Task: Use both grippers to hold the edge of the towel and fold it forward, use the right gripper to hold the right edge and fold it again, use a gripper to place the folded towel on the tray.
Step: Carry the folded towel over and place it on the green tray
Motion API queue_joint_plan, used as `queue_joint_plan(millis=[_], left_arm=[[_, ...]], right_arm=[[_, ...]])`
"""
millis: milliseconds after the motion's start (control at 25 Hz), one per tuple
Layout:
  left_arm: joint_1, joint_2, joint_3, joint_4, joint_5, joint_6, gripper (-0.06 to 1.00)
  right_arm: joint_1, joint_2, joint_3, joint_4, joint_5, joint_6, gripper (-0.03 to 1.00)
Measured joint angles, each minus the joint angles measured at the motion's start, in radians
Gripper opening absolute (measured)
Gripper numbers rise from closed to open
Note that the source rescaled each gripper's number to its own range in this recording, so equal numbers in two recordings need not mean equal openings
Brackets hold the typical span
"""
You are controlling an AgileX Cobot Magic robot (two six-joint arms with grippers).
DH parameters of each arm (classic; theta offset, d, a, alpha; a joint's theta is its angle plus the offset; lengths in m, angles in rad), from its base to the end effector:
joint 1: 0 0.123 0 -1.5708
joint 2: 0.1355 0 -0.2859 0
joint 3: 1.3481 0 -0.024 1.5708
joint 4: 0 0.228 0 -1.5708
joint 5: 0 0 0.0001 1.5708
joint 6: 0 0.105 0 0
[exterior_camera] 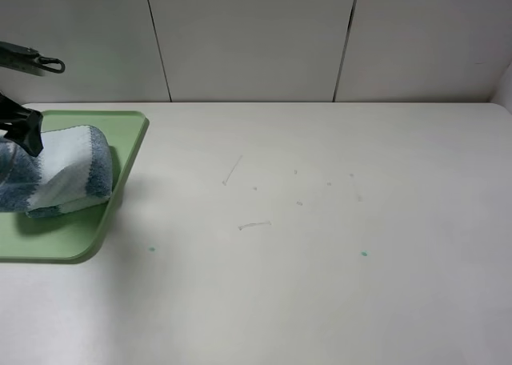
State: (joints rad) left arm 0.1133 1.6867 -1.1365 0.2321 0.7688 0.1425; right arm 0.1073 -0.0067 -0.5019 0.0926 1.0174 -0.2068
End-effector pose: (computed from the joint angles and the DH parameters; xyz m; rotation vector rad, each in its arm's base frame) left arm 0.3176 0.0531 0.2222 0.2371 2.8029 0.3267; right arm -0.0135 0.0069 0.2648 -0.3134 1.9645 0.0456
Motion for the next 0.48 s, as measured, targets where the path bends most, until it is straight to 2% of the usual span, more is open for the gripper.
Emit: queue_joint_plan(millis=[480], left_arm=[[0.001, -0.209, 0.000, -0.004, 0.136, -0.014, 1.00]], right_arm=[[0.000, 0.000, 0.000, 0.000, 0.001, 0.000, 1.00]])
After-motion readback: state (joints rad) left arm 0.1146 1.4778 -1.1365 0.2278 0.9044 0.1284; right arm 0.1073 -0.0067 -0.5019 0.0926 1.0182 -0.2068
